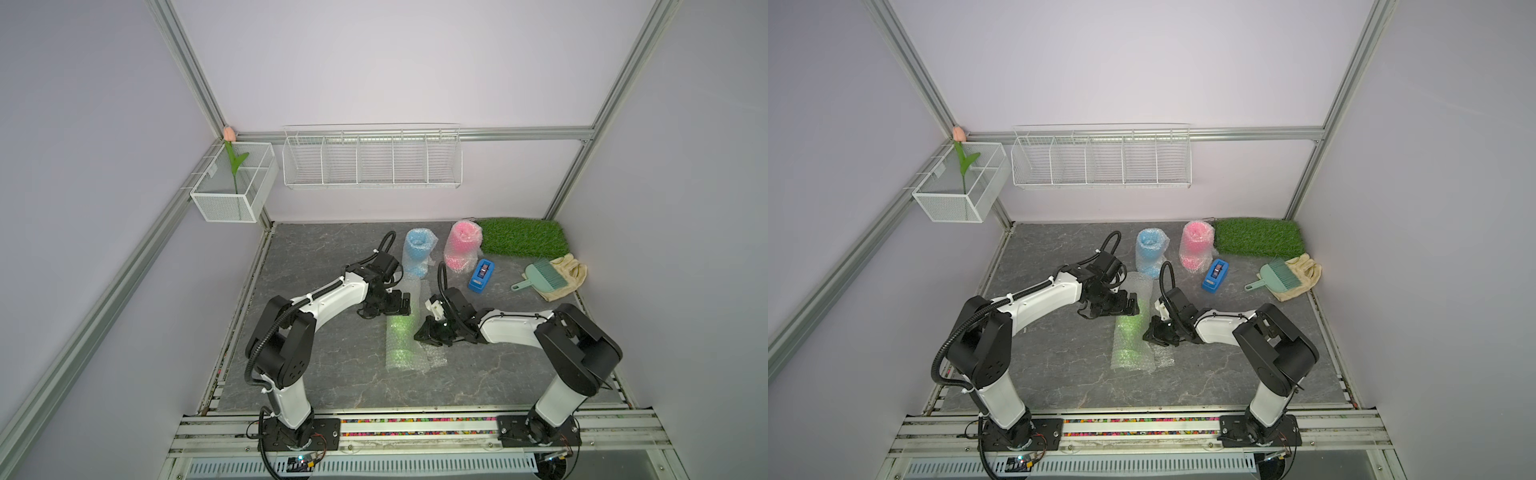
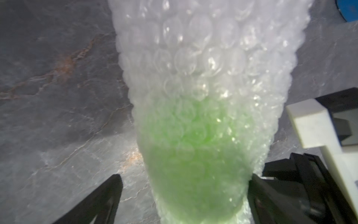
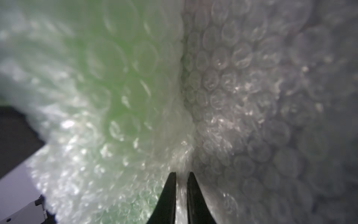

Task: Wrap wine glasses in bubble wrap
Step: Wrap the wine glass in bubble wrap, then adjust the bubble wrap at the center of the board.

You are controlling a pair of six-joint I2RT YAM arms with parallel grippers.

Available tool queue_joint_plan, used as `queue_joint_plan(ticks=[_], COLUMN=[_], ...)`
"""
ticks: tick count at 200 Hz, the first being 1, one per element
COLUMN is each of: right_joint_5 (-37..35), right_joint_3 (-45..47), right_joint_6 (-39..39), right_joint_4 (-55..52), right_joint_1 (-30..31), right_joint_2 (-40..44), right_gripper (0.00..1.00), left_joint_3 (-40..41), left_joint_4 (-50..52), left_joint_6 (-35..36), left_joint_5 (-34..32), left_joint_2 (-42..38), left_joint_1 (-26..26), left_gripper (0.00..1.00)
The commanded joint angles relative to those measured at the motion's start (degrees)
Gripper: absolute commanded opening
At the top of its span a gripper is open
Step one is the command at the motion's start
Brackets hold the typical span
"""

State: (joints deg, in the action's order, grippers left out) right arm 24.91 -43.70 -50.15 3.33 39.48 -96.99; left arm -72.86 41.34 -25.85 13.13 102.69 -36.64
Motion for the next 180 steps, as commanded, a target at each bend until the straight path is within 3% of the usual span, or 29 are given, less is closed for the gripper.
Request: queue_joint_plan(ticks=[1, 67, 80, 97, 116, 142, 180], right_joint_5=[-1.96, -11.77, -10.78, -5.64, 0.65, 6.94, 12.37], right_joint_3=[0.66, 0.18, 1.39, 2.32, 4.51, 7.62, 9.02], right_joint_6=[2.32, 10.86, 11.53, 12.02, 9.70, 3.58, -4.52], right_joint_4=[-4.86, -23.25, -22.54, -19.18, -11.17, 2.14, 17.04], right_joint_1=[-0.80, -3.53, -3.80, -3.89, -3.94, -3.86, -2.81], right_joint_2=[4.15, 13.50, 13.61, 11.85, 9.57, 7.21, 4.53], right_gripper=[0.24, 0.71, 0.84, 0.93, 1.00, 0.89, 0.89], left_joint_3=[-0.06, 0.15, 0.27, 0.82, 1.04, 1.33, 1.14], left_joint_4=[-1.43, -4.18, -4.99, -6.06, -6.45, -6.27, -6.25], left_joint_6=[0.03, -1.73, -2.40, -2.81, -2.74, -2.50, -2.63], left_joint_5=[0.78, 2.39, 2.75, 3.48, 3.84, 3.75, 4.06], left_joint_2=[2.61, 5.36, 5.81, 6.14, 6.34, 6.47, 6.95], left_joint_1=[0.21, 0.21, 0.15, 0.16, 0.15, 0.17, 0.16], left_gripper=[0.98, 0.90, 0.86, 0.83, 0.81, 0.81, 0.81])
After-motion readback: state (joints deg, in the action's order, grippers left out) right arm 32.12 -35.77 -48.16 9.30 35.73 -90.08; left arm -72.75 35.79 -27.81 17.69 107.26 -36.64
